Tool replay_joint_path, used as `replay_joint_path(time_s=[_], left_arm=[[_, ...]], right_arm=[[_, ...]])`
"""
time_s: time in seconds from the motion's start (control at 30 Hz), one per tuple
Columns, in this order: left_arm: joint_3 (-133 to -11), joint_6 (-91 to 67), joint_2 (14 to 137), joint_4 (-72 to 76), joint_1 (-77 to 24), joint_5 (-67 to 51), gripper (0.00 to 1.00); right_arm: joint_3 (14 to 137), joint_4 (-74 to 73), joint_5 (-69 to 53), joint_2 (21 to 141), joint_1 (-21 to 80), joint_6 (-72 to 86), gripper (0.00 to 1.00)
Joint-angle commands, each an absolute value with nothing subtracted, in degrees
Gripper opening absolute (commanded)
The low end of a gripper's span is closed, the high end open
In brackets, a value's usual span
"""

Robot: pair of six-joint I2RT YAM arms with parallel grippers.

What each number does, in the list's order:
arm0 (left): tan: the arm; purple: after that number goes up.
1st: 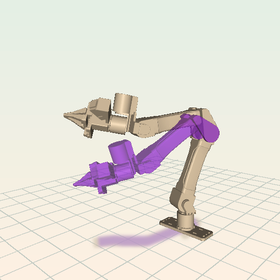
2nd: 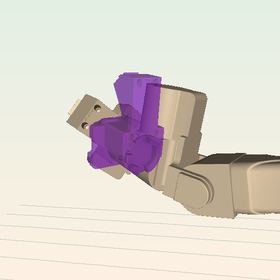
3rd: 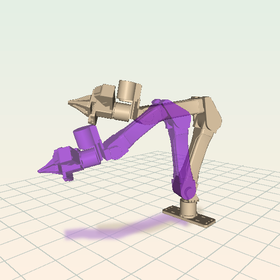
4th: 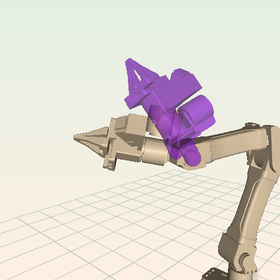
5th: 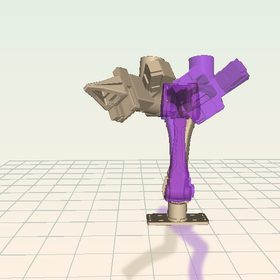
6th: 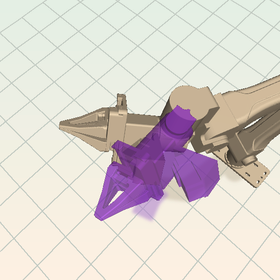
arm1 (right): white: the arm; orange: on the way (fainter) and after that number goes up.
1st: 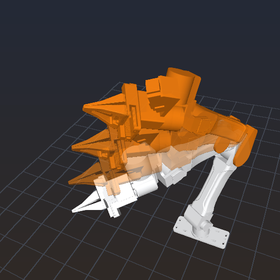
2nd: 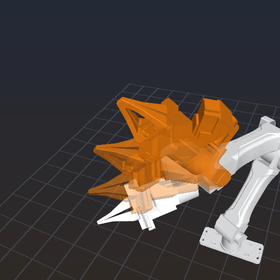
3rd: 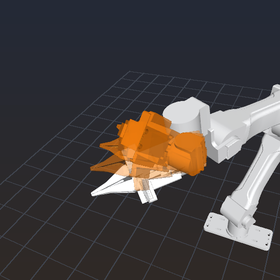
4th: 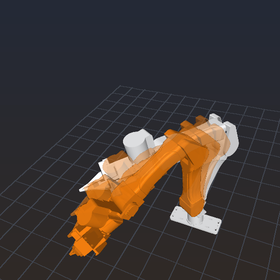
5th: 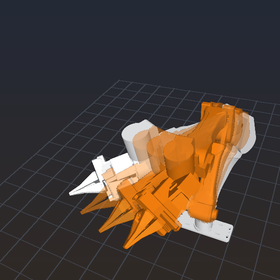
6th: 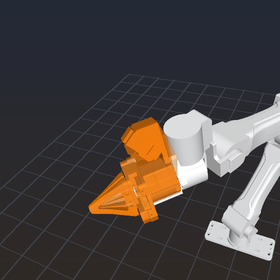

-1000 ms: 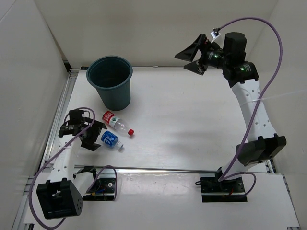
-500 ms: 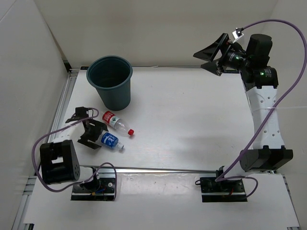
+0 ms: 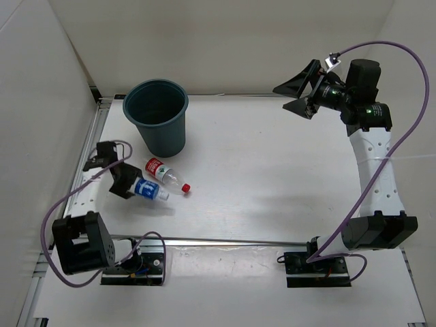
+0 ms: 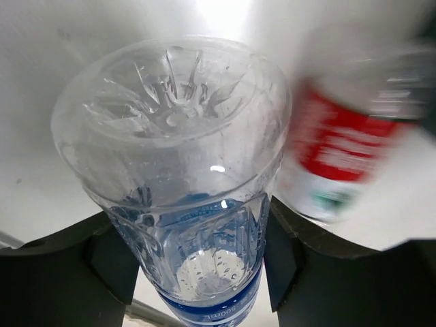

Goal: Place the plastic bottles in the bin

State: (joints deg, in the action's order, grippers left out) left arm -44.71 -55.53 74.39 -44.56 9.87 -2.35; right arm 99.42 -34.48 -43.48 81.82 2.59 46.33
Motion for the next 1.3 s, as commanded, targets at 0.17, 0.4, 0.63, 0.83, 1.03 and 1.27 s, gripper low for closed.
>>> replay_joint_path(time_s=[0.17, 0.4, 0.63, 0.83, 1.03, 1.27], left_arm=[[-75.6, -52.7, 62.9, -58.5, 12.7, 6.1, 0.52], [-92.2, -55.3, 67.5, -49.1, 13.3, 2.2, 0.58], [-115.8, -51.2, 91.2, -50.7, 9.8, -1.8, 0.58], [-136.6, -45.4, 107.9, -53.5, 7.3, -0.5, 0.65], [-131.0, -39.3, 107.2, -49.8, 1.9, 3.6, 0.73], [-136.4, -34.8, 109.4, -49.1, -2.7, 10.0, 1.00]], right_arm=[[99.1, -33.3, -45.2, 80.2, 2.3, 45.9, 1.00], [97.2, -32.3, -45.8, 80.2, 2.3, 45.9, 1.00], [96.2, -31.1, -47.1, 80.8, 2.3, 45.3, 1.00], [94.9, -31.1, -49.2, 79.0, -0.1, 43.5, 1.00], [90.2, -31.1, -49.8, 74.7, -2.3, 43.5, 1.00], [88.9, -31.7, -51.9, 73.6, -2.8, 42.5, 1.00]])
